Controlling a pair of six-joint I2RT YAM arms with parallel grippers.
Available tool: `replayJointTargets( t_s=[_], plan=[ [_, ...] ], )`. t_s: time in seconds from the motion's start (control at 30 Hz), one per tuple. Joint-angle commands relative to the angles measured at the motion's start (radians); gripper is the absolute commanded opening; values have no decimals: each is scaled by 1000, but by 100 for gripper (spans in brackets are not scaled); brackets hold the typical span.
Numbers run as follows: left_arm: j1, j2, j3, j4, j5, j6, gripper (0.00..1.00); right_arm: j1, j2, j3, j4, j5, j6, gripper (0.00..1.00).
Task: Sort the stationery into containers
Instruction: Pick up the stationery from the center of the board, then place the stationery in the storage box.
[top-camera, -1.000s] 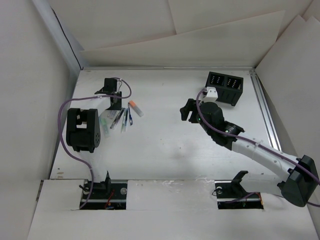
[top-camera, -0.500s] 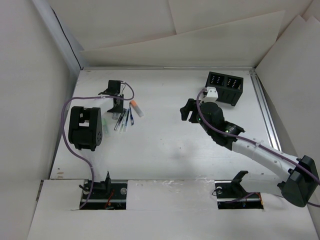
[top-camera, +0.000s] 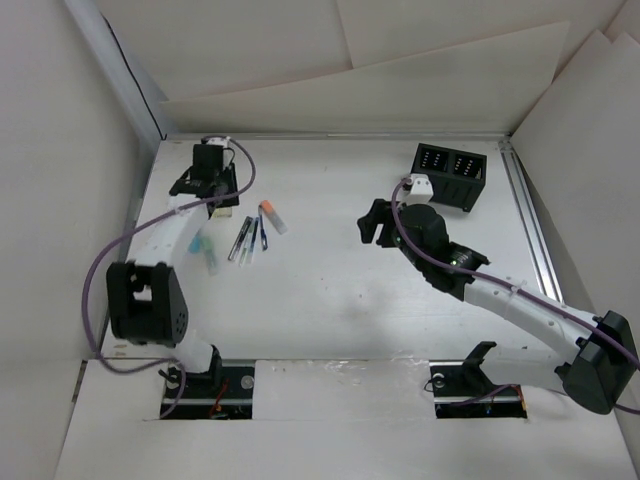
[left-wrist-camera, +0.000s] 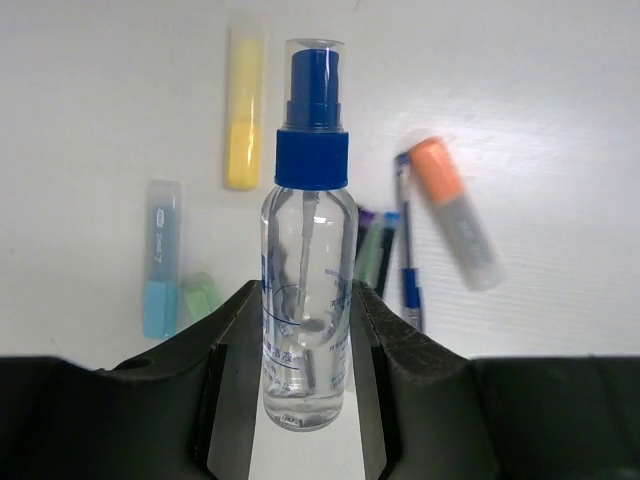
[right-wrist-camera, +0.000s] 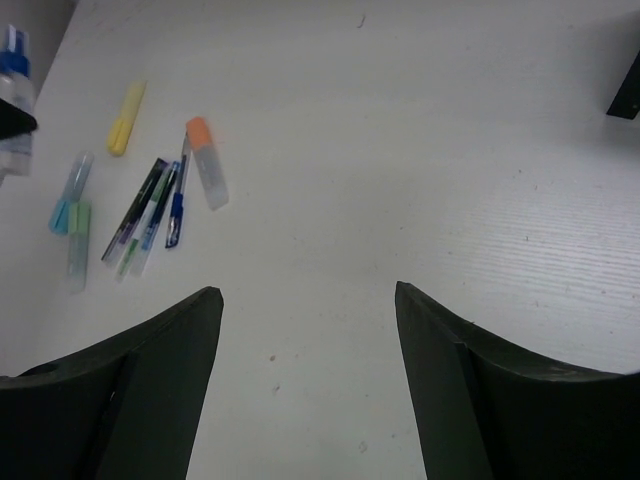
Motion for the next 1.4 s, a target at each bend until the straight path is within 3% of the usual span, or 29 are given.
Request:
replayJointTargets(
  t_s=[0.0,0.07,0.1,0.23,0.3,0.33,0.47,0.6,0.67,1.03,1.13,1.37],
  plan=[
    [-5,-177,5,11,89,-65,8,-4,-10,26,20,-61,-18,76],
    [-5,-268,-54,49,148,-105,8,-13,-33,26,20,-82,-27,79],
    [-5,-300,-93,87,249,-127,10,-13,-48,26,20,-94,-27,80],
    [-5,-454,-315,415,464,-286,12,-36,-91,76,-17,-250,-37,89],
    [-26,-546,-448,610,477,-418,17,-36,-114,106,-26,-326,-48,94],
    [-35,-569,-492,611,477,-453,17,-36,-114,116,-26,-326,-48,95],
    [-106,-595,-621,862,508,-504,18,-46,-84,171,14,-412,-48,98],
    [-225,-595,-678,976,494,-448,18,-46,52,263,23,-473,-59,98],
    [-339,-583,-687,976,445,-385,17,-46,161,331,34,-495,-59,98],
    [-353,-523,-783,1138,552,-403,16,-46,315,380,34,-561,-39,99],
    [-353,-503,-784,1138,584,-403,16,-46,335,380,61,-578,-39,94],
    [-353,-472,-793,1183,630,-403,15,-46,369,380,91,-596,-8,71]
  ],
)
